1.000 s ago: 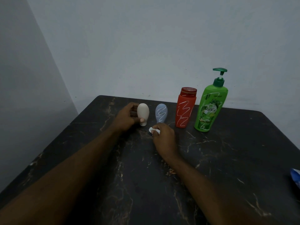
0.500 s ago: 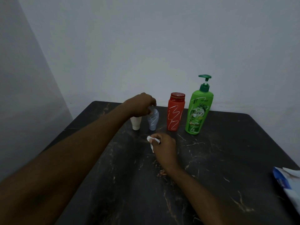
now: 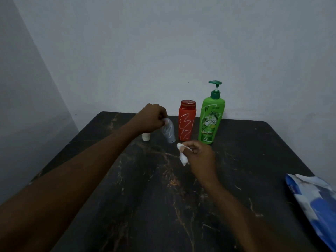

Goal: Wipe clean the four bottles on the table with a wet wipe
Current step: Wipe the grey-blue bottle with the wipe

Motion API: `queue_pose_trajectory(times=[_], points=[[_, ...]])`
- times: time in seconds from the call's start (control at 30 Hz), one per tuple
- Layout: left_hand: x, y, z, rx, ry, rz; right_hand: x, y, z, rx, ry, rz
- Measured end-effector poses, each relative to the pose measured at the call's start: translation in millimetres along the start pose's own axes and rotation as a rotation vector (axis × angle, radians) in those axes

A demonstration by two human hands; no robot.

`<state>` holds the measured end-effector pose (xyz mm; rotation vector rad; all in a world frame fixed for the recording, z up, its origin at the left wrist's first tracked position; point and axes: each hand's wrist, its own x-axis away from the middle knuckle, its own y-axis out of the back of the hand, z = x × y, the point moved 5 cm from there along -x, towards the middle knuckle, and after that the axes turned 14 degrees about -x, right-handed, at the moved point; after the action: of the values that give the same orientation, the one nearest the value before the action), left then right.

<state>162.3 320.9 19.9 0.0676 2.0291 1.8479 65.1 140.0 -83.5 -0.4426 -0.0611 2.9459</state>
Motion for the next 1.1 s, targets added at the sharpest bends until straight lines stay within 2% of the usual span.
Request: queue_pose_trajectory(times=[0.17, 0.37, 0.5, 0.63, 0.83, 0.97, 1.1], points=[[76, -2, -17, 0.355, 0.190, -0.042, 28, 49, 23, -0.030, -0.077, -0.057], [166, -44, -58, 0.951, 0.426, 0.090, 86, 92, 26, 0.062, -0.215, -0.075], [211, -76, -97, 1.223, 0.506, 0.168, 132, 107, 18, 0.255, -0.232, -0.061], [228, -91, -114, 1.303, 0.509, 0.175, 154, 115, 12, 0.376, -0.137, -0.094], [235, -90, -121, 1.292, 0.497, 0.170, 160, 111, 13, 0.455, 0.003, -0.086], [235, -91, -120, 1.289, 0.489, 0.155, 164, 102, 15, 0.433, 0.066, -0.071], [235, -92, -119, 1.292, 0.495, 0.145, 163, 98, 12, 0.355, 0.031, -0.114]])
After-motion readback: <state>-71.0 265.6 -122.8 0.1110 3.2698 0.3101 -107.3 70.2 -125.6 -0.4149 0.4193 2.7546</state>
